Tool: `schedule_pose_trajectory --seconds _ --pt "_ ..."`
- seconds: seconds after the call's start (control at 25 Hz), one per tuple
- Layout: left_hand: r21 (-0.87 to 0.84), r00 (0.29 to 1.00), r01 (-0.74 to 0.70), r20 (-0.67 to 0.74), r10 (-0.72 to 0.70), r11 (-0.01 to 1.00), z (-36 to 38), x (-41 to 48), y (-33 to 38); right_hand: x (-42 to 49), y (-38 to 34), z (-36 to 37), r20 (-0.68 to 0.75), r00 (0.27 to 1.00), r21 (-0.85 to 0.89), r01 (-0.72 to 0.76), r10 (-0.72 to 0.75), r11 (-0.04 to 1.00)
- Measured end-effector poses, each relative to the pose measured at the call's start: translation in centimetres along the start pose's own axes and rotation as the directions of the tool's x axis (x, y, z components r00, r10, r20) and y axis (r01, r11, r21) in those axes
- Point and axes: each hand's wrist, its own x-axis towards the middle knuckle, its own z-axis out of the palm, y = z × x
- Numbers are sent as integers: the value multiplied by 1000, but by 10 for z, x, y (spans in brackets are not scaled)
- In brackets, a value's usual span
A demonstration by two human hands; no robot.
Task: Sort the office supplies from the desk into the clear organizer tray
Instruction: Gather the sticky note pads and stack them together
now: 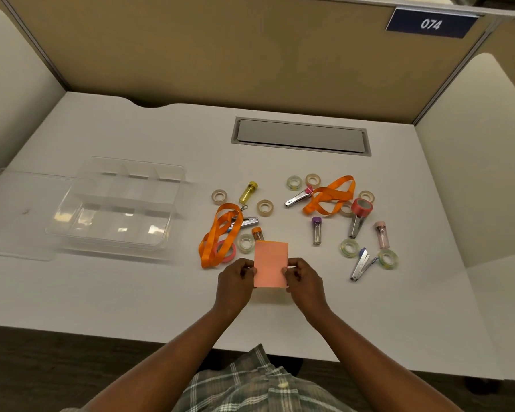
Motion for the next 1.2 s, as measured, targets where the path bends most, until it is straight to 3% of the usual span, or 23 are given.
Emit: schedule_pose_trajectory --seconds 0.16,0.44,0.6,0.88,1.2 --pt "-138 998 50 -34 -56 989 -38 10 0 7 -32 22 43 999 73 -20 17 997" --pt "-184 992 58 -99 -77 981 -123 32 -22 13 -93 81 138 990 175 -18 -7 984" --pt "-205 969 72 -220 -117 976 -187 51 -48 19 -121 119 200 980 232 -29 -19 972" --pt "8 931 93 -354 -84 996 -257 93 -82 20 -152 180 267 958 125 70 -102 990" --pt "148 979 85 -196 -55 985 -255 126 -93 23 -159 219 367 909 -119 256 -197 959"
